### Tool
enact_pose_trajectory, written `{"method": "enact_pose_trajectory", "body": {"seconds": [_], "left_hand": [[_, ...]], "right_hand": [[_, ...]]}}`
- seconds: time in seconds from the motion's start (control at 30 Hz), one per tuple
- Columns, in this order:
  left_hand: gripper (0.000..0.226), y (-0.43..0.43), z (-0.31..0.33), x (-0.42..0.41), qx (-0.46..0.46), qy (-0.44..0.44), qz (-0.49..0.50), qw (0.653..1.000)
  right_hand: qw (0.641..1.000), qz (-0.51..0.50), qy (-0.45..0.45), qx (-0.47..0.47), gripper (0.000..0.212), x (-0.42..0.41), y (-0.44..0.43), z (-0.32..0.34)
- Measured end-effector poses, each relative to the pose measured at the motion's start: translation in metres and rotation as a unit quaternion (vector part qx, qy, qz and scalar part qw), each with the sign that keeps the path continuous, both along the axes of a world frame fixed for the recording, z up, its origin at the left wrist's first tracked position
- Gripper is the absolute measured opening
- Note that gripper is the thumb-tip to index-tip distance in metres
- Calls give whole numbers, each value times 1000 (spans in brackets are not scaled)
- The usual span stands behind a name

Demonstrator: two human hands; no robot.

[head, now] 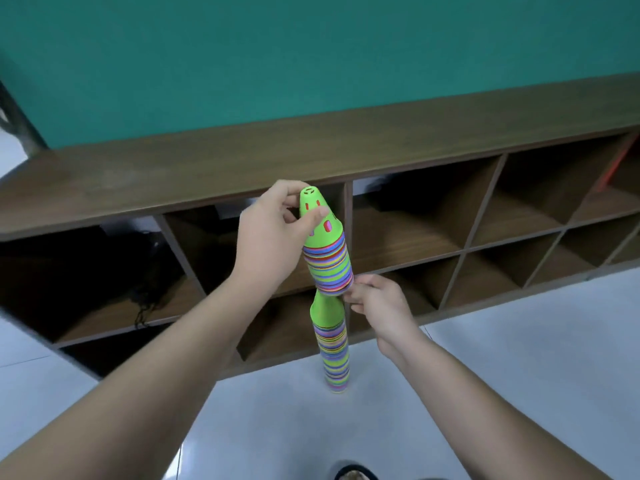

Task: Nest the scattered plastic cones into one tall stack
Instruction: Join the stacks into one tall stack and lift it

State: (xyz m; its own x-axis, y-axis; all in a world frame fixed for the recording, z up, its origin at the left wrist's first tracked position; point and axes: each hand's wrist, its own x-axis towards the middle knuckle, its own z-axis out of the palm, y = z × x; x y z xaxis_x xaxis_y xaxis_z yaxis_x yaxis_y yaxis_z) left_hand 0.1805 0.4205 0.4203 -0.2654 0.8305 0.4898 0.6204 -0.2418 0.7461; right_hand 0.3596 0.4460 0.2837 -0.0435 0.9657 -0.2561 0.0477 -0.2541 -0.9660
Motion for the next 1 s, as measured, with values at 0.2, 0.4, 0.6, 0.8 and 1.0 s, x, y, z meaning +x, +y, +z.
{"method": "enact_pose_trajectory", "body": {"seconds": [0.2,0.4,0.6,0.8,1.0], "left_hand": [[35,-17,-17,-13,5,67,-2,998],[38,-20,-23,-10,15,119,-25,992],[35,-10,-51,-7,-22,180,-25,983],[36,4,-82,-22,-104,151,-26,983],[42,15,-97,-19,-136,103,-50,984]], "right_hand": [[998,37,-50,-12,17,-27,-16,0],[992,38,-121,-5,27,-28,-10,-14],[958,89,-271,18,16,-22,-4,-37],[952,129,-279,-2,32,-10,-12,-81],[965,99,-242,-7,24,-7,-7,-118]]}}
